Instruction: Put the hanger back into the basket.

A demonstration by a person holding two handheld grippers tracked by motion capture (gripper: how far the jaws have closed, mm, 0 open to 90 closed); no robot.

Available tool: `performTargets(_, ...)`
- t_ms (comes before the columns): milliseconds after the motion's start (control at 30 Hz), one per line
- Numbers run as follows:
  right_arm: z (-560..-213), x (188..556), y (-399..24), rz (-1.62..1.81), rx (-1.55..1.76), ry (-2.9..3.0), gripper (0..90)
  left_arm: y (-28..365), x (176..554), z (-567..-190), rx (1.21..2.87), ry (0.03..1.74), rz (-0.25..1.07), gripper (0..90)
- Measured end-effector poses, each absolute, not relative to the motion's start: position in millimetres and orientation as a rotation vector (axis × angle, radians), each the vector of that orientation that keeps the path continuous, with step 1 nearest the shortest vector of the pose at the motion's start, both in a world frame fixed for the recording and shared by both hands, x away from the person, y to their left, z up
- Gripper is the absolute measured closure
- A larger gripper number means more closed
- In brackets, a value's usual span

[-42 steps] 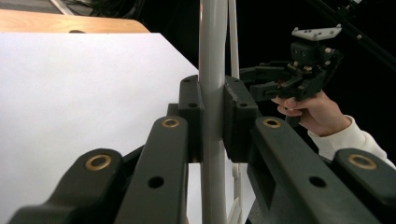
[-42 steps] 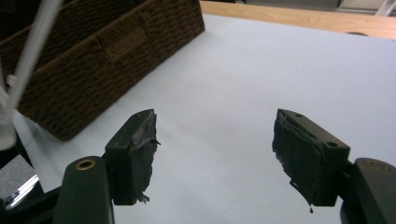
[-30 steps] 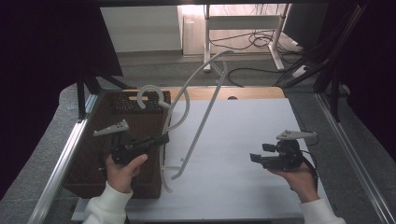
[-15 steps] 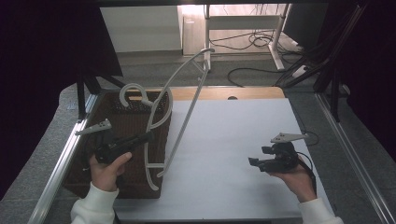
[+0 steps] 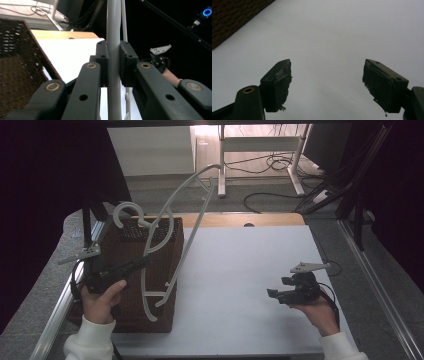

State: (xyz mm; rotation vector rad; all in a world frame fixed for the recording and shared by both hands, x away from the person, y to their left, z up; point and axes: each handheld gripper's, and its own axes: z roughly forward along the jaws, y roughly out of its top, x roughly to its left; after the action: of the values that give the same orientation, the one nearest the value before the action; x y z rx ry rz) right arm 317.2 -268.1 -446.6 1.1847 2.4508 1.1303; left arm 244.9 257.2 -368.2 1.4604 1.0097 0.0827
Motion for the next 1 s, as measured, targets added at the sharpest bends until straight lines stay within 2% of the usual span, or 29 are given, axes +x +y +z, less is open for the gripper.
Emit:
performTargets(233, -448.1, 317.9, -267.8, 1.119, 1.186, 2.455, 23.4, 277.4, 242.7, -364.2, 1.433, 1.047, 0.155, 80.4)
performTargets(1000, -446.3, 318.8, -271.6, 1.125, 1.200, 2.438, 23.3, 309.2, 255.3, -364.6, 1.470, 1.124, 0.220, 80.4)
